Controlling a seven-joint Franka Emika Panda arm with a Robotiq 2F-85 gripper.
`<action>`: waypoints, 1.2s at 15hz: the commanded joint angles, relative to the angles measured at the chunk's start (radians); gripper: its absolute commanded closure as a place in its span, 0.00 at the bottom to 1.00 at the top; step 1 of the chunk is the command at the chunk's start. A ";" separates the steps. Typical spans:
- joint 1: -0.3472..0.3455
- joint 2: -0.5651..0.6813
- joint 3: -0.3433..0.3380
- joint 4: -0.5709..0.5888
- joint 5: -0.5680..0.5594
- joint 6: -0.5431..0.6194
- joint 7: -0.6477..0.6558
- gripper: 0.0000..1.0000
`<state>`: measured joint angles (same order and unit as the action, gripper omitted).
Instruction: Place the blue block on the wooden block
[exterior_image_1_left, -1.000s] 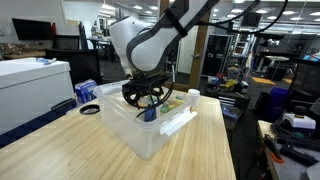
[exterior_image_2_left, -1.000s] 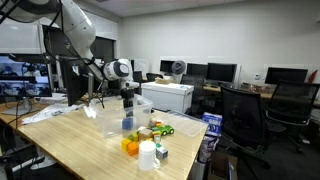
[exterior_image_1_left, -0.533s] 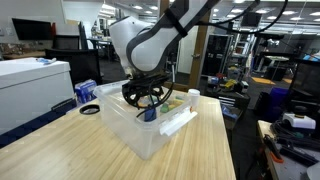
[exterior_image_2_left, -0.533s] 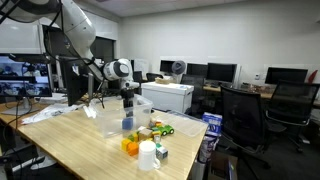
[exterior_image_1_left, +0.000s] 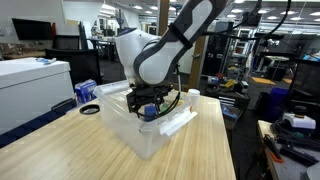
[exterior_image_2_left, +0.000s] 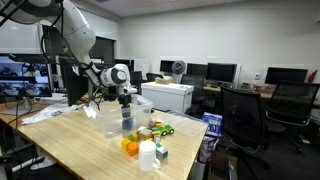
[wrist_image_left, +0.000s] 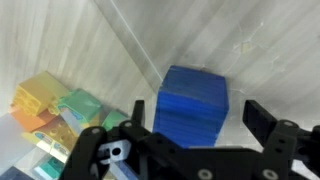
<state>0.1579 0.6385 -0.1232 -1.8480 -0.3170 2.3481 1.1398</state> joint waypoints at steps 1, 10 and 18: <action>-0.027 0.007 0.002 -0.052 0.038 0.069 -0.069 0.25; 0.000 -0.065 -0.017 -0.104 0.016 0.093 -0.164 0.68; 0.036 -0.352 -0.011 -0.219 -0.040 0.094 -0.267 0.68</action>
<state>0.1927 0.4245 -0.1345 -1.9786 -0.3312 2.4337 0.9082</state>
